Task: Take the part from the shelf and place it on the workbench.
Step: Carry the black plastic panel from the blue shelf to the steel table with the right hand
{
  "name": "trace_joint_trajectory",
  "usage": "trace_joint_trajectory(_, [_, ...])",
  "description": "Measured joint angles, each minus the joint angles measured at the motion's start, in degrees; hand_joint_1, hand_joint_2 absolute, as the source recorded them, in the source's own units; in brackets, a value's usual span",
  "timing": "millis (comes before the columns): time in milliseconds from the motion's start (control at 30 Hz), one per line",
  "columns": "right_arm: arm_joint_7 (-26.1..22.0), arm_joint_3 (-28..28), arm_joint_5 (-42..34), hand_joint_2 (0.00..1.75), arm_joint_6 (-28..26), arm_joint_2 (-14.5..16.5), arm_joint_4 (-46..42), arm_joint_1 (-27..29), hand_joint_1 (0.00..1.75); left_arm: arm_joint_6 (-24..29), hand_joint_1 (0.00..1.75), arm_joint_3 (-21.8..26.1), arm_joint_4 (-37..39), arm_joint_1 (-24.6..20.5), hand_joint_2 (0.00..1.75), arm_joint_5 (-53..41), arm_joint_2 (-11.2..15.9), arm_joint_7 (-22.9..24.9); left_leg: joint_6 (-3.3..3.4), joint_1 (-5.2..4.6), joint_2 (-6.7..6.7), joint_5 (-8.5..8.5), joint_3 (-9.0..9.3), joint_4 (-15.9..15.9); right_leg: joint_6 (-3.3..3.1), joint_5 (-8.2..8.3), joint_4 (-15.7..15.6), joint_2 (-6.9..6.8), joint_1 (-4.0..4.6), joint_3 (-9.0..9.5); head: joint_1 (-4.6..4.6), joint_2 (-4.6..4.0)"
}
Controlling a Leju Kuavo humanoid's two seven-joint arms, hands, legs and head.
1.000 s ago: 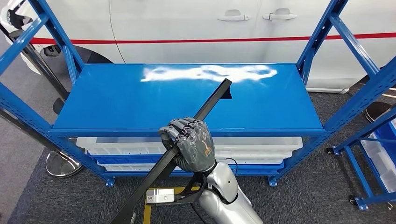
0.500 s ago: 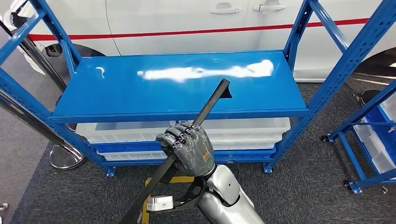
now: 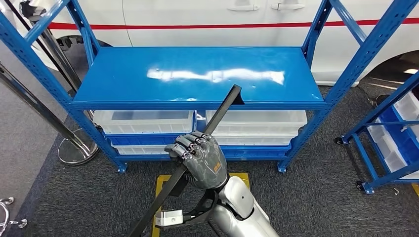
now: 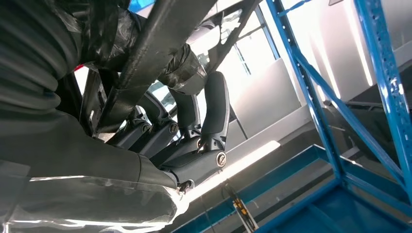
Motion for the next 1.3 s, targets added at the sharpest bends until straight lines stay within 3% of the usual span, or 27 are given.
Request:
trace_joint_trajectory(33, [0.02,0.0,0.02,1.75,0.0,-0.06,0.0,0.04,1.75,0.0,0.0,0.0,0.0,0.01,1.75,-0.01,0.0,0.0,-0.05,-0.03,0.02,0.6,-1.07,0.28,0.11,0.07,2.43,0.0,-0.01,0.04,0.01,0.0])
trace_joint_trajectory(67, [0.04,-0.01,0.06,1.75,0.0,-0.11,0.0,0.09,1.75,0.01,0.0,0.0,0.0,0.02,1.75,-0.02,0.0,0.0,-0.16,-0.04,0.03,1.13,-2.13,0.63,0.16,1.34,3.21,-0.01,-0.04,0.83,0.01,0.0])
trace_joint_trajectory(100, [0.08,-0.01,0.13,1.75,0.0,-0.15,0.0,0.12,1.75,0.02,0.0,0.0,0.0,0.03,1.75,-0.03,0.0,0.0,-0.32,-0.04,0.03,1.59,-3.19,1.06,0.13,2.97,2.07,-0.01,-0.06,2.6,0.01,0.0])
trace_joint_trajectory(133, [0.11,-0.01,0.23,1.75,0.0,-0.17,-0.02,0.14,1.75,0.03,0.0,0.0,-0.01,0.01,1.75,-0.04,0.0,0.0,-0.51,-0.04,0.02,1.97,-4.11,1.57,0.01,3.88,-0.66,-0.01,-0.08,5.2,0.01,0.0])
trace_joint_trajectory(167, [0.13,-0.01,0.38,1.75,0.0,-0.14,-0.07,0.15,1.75,0.05,0.0,0.0,-0.01,0.0,1.75,-0.05,0.0,-0.01,-0.74,-0.13,-0.02,2.27,-4.97,2.11,-0.18,3.73,-4.42,-0.01,0.01,8.16,0.01,0.0])
trace_joint_trajectory(233, [0.13,-0.02,0.68,1.75,0.0,-0.09,-0.23,0.18,1.75,0.07,0.0,0.0,-0.02,-0.03,1.75,-0.08,0.0,-0.06,-1.36,-0.27,-0.08,2.97,-5.97,2.86,-0.85,2.06,-10.22,0.09,0.24,12.05,0.0,0.0])
trace_joint_trajectory(267, [0.12,-0.03,0.8,1.75,0.0,-0.07,-0.3,0.22,1.75,0.07,0.0,0.0,-0.02,-0.03,1.75,-0.1,0.0,-0.09,-1.73,-0.29,-0.09,3.42,-6.24,2.92,-1.25,1.59,-11.47,0.16,0.44,12.53,-0.01,0.0])
trace_joint_trajectory(333, [0.08,-0.06,0.94,1.75,0.0,-0.07,-0.32,0.36,1.75,0.07,0.0,0.0,-0.01,0.03,1.75,-0.14,0.0,-0.11,-2.48,-0.09,-0.14,3.88,-6.72,2.93,-2.25,2.52,-11.87,0.11,0.44,11.76,-0.02,0.0])
trace_joint_trajectory(367, [0.05,-0.07,0.98,1.75,0.0,-0.06,-0.32,0.42,1.75,0.08,0.0,0.0,-0.01,0.11,1.75,-0.18,0.0,-0.11,-2.85,0.04,-0.18,2.85,-7.19,3.56,-2.77,3.22,-11.99,0.04,0.39,11.18,-0.03,0.0])
trace_joint_trajectory(433, [0.02,-0.1,1.04,1.75,0.01,-0.03,-0.33,0.48,1.75,0.09,0.0,-0.01,-0.01,0.23,1.75,-0.27,0.0,-0.11,-3.46,0.26,-0.24,-2.17,-8.69,7.81,-3.54,4.68,-12.14,-0.08,0.26,9.68,-0.05,0.0])
trace_joint_trajectory(500, [0.01,-0.15,1.11,1.75,0.02,-0.02,-0.32,0.55,1.75,0.1,0.0,-0.02,0.0,0.25,1.75,-0.32,0.0,-0.11,-3.86,0.34,-0.24,-6.93,-10.02,14.64,-3.79,6.06,-12.06,-0.09,0.35,7.89,-0.04,0.0])
trace_joint_trajectory(533, [0.01,-0.2,1.17,1.75,0.02,-0.02,-0.31,0.59,1.75,0.11,0.0,-0.02,0.0,0.23,1.75,-0.33,0.0,-0.11,-3.96,0.35,-0.23,-7.48,-9.97,17.07,-3.8,6.73,-11.99,-0.1,0.4,6.97,-0.04,0.0])
trace_joint_trajectory(600, [-0.03,-0.34,1.29,1.75,0.02,-0.02,-0.31,0.64,1.75,0.14,0.0,-0.03,-0.01,0.16,1.75,-0.38,0.0,-0.11,-3.83,0.32,-0.25,-5.19,-7.31,16.79,-3.68,8.03,-11.77,-0.08,0.48,5.13,-0.05,0.0])
trace_joint_trajectory(633, [-0.04,-0.41,1.38,1.75,0.02,-0.02,-0.31,0.64,1.75,0.16,0.0,-0.04,-0.02,0.06,1.75,-0.41,0.0,-0.11,-3.55,0.28,-0.28,-3.76,-4.57,13.98,-3.57,8.67,-11.66,-0.06,0.49,4.35,-0.05,0.0])
trace_joint_trajectory(667, [-0.06,-0.47,1.49,1.75,0.01,0.02,-0.33,0.64,1.75,0.2,0.0,-0.04,-0.03,-0.11,1.75,-0.44,0.02,-0.11,-3.14,0.17,-0.32,-3.4,-1.32,9.96,-3.39,9.28,-11.58,-0.05,0.53,3.73,-0.05,0.0])
trace_joint_trajectory(733, [-0.11,-0.53,1.69,1.75,0.0,0.13,-0.4,0.63,1.75,0.28,0.0,-0.06,-0.07,-0.49,1.75,-0.47,0.04,-0.14,-2.43,-0.19,-0.4,-4.33,3.62,2.73,-2.86,10.48,-11.75,-0.11,0.52,3.18,-0.03,0.0])
trace_joint_trajectory(767, [-0.16,-0.54,1.76,1.75,0.0,0.21,-0.44,0.62,1.75,0.31,0.0,-0.07,-0.08,-0.61,1.75,-0.48,0.05,-0.16,-2.16,-0.39,-0.43,-4.84,4.54,0.85,-2.52,11.13,-12.03,-0.18,0.48,3.14,-0.04,0.0])
trace_joint_trajectory(833, [-0.23,-0.57,1.81,1.75,0.0,0.29,-0.46,0.66,1.75,0.31,0.0,-0.09,-0.09,-0.63,1.75,-0.49,0.03,-0.16,-1.66,-0.41,-0.32,-3.71,4.15,-0.1,-1.82,12.19,-12.74,-0.22,0.43,3.1,-0.03,0.0])
trace_joint_trajectory(867, [-0.23,-0.66,1.81,1.75,0.0,0.32,-0.46,0.68,1.75,0.31,0.0,-0.09,-0.09,-0.64,1.75,-0.5,0.01,-0.14,-1.27,-0.3,-0.21,-2.95,3.75,-0.41,-1.52,11.49,-12.51,-0.15,0.44,2.78,-0.03,0.0])
trace_joint_trajectory(900, [-0.23,-0.76,1.8,1.75,0.0,0.31,-0.46,0.7,1.75,0.32,0.0,-0.09,-0.09,-0.64,1.75,-0.51,-0.02,-0.13,-0.84,-0.15,-0.08,-2.07,3.13,-0.65,-1.26,9.58,-11.32,-0.07,0.46,2.26,-0.01,0.0])
trace_joint_trajectory(1000, [-0.23,-1.05,1.76,1.75,0.0,0.28,-0.46,0.76,1.75,0.35,0.0,-0.11,-0.09,-0.66,1.75,-0.64,-0.07,-0.11,-0.15,-0.13,0.05,0.11,0.43,-0.47,-0.73,1.11,-1.78,0.06,0.37,-0.13,0.01,0.0])
trace_joint_trajectory(1033, [-0.23,-1.1,1.76,1.75,0.0,0.27,-0.46,0.8,1.75,0.35,0.0,-0.11,-0.09,-0.63,1.75,-0.69,-0.07,-0.11,-0.2,-0.16,0.07,0.77,-0.64,-0.27,-0.6,0.22,1.4,0.06,0.36,-0.53,0.01,0.0])
trace_joint_trajectory(1067, [-0.23,-1.17,1.75,1.75,0.0,0.26,-0.46,0.84,1.75,0.35,0.0,-0.11,-0.09,-0.62,1.75,-0.74,-0.07,-0.11,-0.28,-0.18,0.08,1.38,-1.72,-0.03,-0.51,0.69,3.23,0.07,0.33,-0.28,0.0,0.0])
trace_joint_trajectory(1100, [-0.23,-1.24,1.75,1.75,0.0,0.26,-0.46,0.87,1.75,0.36,0.0,-0.11,-0.09,-0.61,1.75,-0.78,-0.08,-0.11,-0.4,-0.18,0.09,1.93,-2.76,0.24,-0.5,2.13,3.06,0.06,0.28,0.95,0.0,0.0])
trace_joint_trajectory(1167, [-0.23,-1.33,1.75,1.75,0.0,0.27,-0.46,0.87,1.75,0.37,0.0,-0.11,-0.09,-0.61,1.75,-0.84,-0.09,-0.11,-0.76,-0.17,0.07,2.78,-4.42,0.76,-0.78,4.34,-2.77,0.08,0.2,6.04,-0.01,0.0])
trace_joint_trajectory(1233, [-0.26,-1.37,1.74,1.75,-0.01,0.34,-0.46,0.81,1.75,0.37,0.0,-0.13,-0.09,-0.63,1.75,-0.9,-0.14,-0.11,-1.34,-0.19,0.08,3.56,-5.47,1.14,-1.33,3.54,-10.27,0.17,0.44,11.02,-0.02,0.0])
trace_joint_trajectory(1300, [-0.29,-1.4,1.72,1.75,-0.01,0.42,-0.46,0.75,1.75,0.39,0.0,-0.17,-0.09,-0.68,1.75,-0.96,-0.17,-0.12,-2.02,-0.17,0.09,4.45,-5.93,1.1,-1.83,2.82,-13.33,0.24,0.82,12.44,-0.02,0.0])
